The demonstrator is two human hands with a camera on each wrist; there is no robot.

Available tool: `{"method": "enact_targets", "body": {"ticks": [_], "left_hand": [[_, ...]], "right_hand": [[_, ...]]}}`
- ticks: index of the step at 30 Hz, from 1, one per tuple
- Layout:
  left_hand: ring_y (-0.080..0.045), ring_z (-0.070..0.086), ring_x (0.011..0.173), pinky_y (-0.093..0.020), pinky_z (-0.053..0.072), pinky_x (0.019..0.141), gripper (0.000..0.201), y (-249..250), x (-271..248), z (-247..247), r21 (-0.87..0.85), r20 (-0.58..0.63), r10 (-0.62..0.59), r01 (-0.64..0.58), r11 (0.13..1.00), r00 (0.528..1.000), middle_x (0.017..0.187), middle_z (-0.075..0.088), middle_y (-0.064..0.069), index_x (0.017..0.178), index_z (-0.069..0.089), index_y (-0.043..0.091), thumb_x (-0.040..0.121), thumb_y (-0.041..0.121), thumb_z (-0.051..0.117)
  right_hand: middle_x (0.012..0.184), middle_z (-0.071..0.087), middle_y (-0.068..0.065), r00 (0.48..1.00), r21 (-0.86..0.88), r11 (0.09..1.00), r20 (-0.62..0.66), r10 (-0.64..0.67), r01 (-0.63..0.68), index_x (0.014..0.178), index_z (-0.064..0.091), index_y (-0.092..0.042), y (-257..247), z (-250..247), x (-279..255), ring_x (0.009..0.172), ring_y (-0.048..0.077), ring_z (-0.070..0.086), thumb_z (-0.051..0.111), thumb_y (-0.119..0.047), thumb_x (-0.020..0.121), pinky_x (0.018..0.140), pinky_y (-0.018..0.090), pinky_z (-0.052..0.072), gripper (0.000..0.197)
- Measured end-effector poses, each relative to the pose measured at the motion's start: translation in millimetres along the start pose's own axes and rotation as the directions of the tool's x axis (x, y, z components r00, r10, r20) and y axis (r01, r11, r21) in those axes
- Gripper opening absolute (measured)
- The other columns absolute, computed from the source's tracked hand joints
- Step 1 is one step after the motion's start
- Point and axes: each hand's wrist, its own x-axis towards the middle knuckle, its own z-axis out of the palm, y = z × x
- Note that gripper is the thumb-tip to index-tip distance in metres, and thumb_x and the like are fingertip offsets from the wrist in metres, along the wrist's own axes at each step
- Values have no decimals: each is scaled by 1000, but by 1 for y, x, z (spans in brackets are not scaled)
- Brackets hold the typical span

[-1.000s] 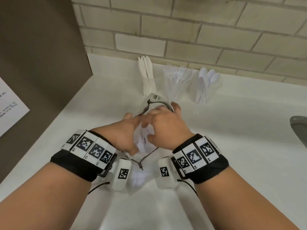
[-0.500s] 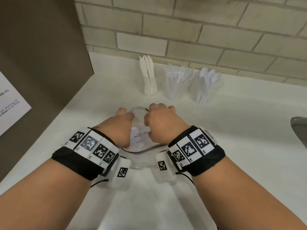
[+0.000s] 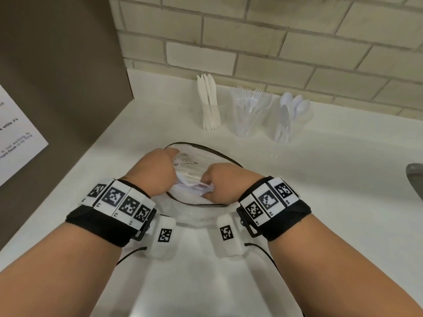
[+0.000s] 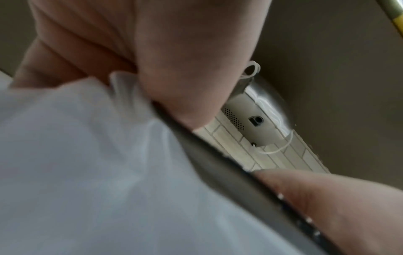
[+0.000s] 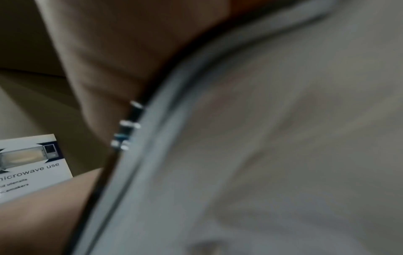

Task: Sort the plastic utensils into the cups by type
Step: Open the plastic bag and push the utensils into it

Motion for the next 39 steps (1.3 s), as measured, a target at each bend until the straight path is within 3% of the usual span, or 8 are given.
{"method": "enact_targets", "body": {"ticks": [3,5,8,15,22,28,33,39], "left_hand": [[-23,58,110,-27,44,87,30,-2,-2,-4,-176,-41,30,-37,984,999,122,62,-5,119,63,22,91,21,51],[-18,57,115,-21,39,86,25,-5,-5,-5,-175,-30,30,-35,984,999,127,60,2,110,67,26,88,20,59],[-19,53,121,-21,39,93,43,-10,-11,-2,-57,27,10,-9,998,1000,135,51,-2,117,63,30,80,8,64],[-22,52,116,-18,37,88,57,-10,-15,4,-42,30,-1,2,999,1000,132,43,-3,134,51,25,84,-2,50],[-26,52,117,-23,39,95,64,-9,-12,9,-24,67,-7,9,1000,998,134,40,-8,142,41,22,83,-3,49],[-25,52,118,-22,38,96,63,-14,-11,11,-51,66,5,-2,999,998,132,42,-7,142,42,22,84,0,49],[-18,50,114,-19,38,88,57,-17,-11,6,-55,103,68,-62,997,992,117,43,1,134,46,26,82,4,50],[-5,39,113,-24,44,93,57,-24,-12,2,53,191,65,-77,996,979,119,51,11,127,46,34,73,26,61]], "right_hand": [[74,51,3,997,14,998,-19,68,-68,86,57,-4,-4,5,4,81,24,53,43,-45,97,63,28,40,45],[93,58,5,992,31,997,-110,67,-64,105,61,-8,-7,7,6,93,25,57,54,-43,93,74,31,47,38],[115,58,6,988,32,999,-157,7,-2,125,54,-16,-12,11,10,104,26,58,62,-29,86,84,34,49,42],[120,55,4,997,-21,998,-46,58,-59,122,52,-16,-18,9,14,108,26,56,58,-36,90,95,45,36,38],[127,47,8,993,43,993,49,112,-114,131,46,-15,-20,10,14,116,26,51,51,-45,93,105,53,28,49],[124,55,3,989,173,974,2,150,-148,127,44,-13,-18,8,18,117,25,52,58,-36,90,109,55,24,45],[101,50,-3,994,155,982,15,106,-107,109,50,-19,-18,10,15,98,21,50,56,-37,90,103,54,32,27],[124,56,2,1000,194,980,7,30,-31,126,51,-17,-14,7,13,117,23,51,57,-35,90,101,46,39,41]]}}
